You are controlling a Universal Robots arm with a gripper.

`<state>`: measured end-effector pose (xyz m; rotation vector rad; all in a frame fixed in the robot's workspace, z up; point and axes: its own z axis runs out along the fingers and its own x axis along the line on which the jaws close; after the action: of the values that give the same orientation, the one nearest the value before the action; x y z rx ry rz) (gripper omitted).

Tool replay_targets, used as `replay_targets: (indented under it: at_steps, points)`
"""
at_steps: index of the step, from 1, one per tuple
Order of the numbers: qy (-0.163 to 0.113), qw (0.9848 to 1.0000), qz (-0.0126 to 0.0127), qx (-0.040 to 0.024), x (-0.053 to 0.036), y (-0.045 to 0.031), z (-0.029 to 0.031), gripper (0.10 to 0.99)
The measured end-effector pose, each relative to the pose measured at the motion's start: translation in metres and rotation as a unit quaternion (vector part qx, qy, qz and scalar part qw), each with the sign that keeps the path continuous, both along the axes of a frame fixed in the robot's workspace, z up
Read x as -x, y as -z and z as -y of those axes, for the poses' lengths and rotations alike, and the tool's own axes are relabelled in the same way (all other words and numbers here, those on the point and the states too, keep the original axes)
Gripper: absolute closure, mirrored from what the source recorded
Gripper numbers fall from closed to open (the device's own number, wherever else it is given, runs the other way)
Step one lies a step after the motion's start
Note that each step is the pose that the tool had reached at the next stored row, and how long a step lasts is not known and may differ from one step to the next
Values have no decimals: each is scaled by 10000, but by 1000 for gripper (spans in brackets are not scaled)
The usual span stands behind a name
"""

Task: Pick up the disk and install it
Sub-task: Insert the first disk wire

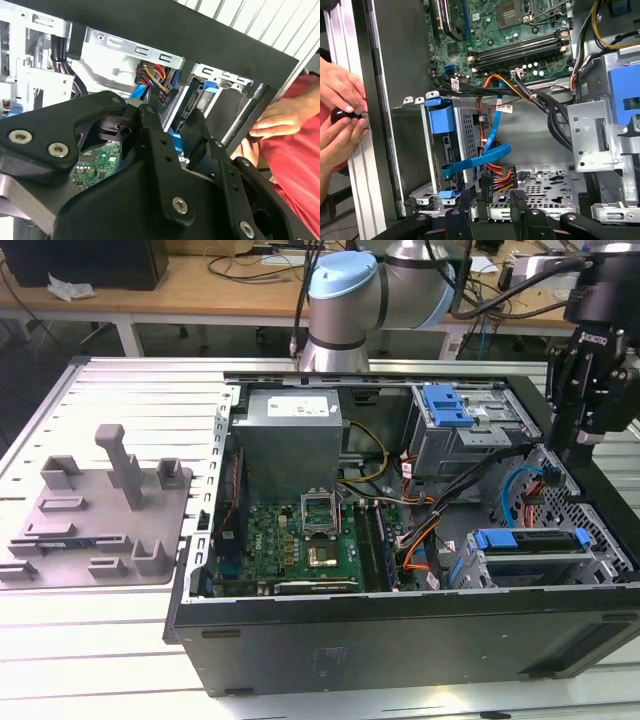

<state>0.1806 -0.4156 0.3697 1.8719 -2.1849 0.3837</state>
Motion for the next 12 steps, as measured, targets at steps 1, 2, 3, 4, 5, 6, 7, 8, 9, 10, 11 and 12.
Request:
replay_targets:
  at_steps: [1,2,3,4,5,6,7,8,9,10,11,12]
  points:
    - [13,10000,0,55,3,17,-7,659]
    - [21,10000,0,88,4,28,-13,725]
    - [31,9999,0,134,4,40,-25,792]
    - [42,9998,0,194,4,56,-36,792]
    - [48,9998,0,214,4,63,-38,792]
    - [55,9997,0,234,4,72,-40,792]
    - [65,9997,0,247,4,86,-42,792]
    - [78,9997,0,249,4,100,-43,792]
    - [139,9996,-2,249,3,126,-44,792]
    - [297,9992,-3,249,4,158,-44,792]
    - [364,9990,-3,250,4,171,-44,792]
    - [400,9989,-4,252,2,179,-44,792]
